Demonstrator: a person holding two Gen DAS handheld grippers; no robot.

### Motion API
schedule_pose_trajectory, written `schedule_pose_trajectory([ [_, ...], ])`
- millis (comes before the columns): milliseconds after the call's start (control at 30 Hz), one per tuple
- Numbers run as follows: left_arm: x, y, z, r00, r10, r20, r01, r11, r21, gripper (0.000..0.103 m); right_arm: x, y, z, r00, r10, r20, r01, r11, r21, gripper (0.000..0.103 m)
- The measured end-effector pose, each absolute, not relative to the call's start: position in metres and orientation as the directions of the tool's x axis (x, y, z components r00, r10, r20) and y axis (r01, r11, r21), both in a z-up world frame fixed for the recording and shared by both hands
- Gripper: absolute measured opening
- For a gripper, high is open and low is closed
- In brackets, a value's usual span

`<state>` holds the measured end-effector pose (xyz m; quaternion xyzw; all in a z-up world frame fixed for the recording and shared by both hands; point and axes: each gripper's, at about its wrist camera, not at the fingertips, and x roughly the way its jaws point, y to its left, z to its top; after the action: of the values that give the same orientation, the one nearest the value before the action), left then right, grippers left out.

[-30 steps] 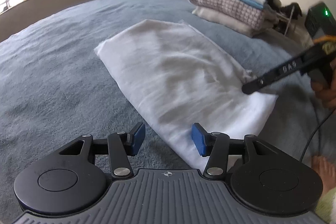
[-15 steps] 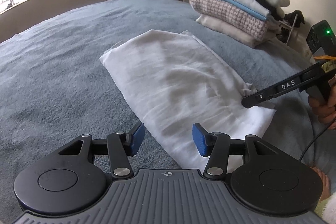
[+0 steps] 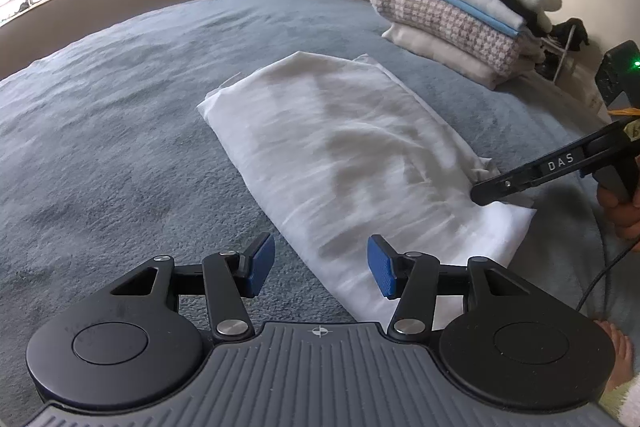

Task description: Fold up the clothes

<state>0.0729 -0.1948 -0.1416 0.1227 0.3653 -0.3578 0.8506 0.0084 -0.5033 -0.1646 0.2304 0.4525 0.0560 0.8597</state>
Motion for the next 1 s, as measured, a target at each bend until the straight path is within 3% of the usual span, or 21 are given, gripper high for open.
schedule_pose_trajectory([
  [467,0.085,-0.196,-0.144,0.457,-0.435,-0.776,0.631,0.773,-0.062,0.052,0.007,-0.499,-0.165,0.595,0.286,-0.751,0.112,0.896,0.430,0.008],
  [833,0.082,-0.217,-0.148,0.401,-0.369,-0.839,0.602,0.796,-0.062,0.060,0.009,-0.489,-0.158,0.589,0.248,-0.769,0.103,0.921,0.375,0.009],
  [1000,0.081,-0.225,-0.149,0.392,-0.340,-0.855,0.588,0.807,-0.051,0.061,0.008,-0.488,-0.148,0.594,0.234,-0.770,0.105,0.926,0.363,0.015],
])
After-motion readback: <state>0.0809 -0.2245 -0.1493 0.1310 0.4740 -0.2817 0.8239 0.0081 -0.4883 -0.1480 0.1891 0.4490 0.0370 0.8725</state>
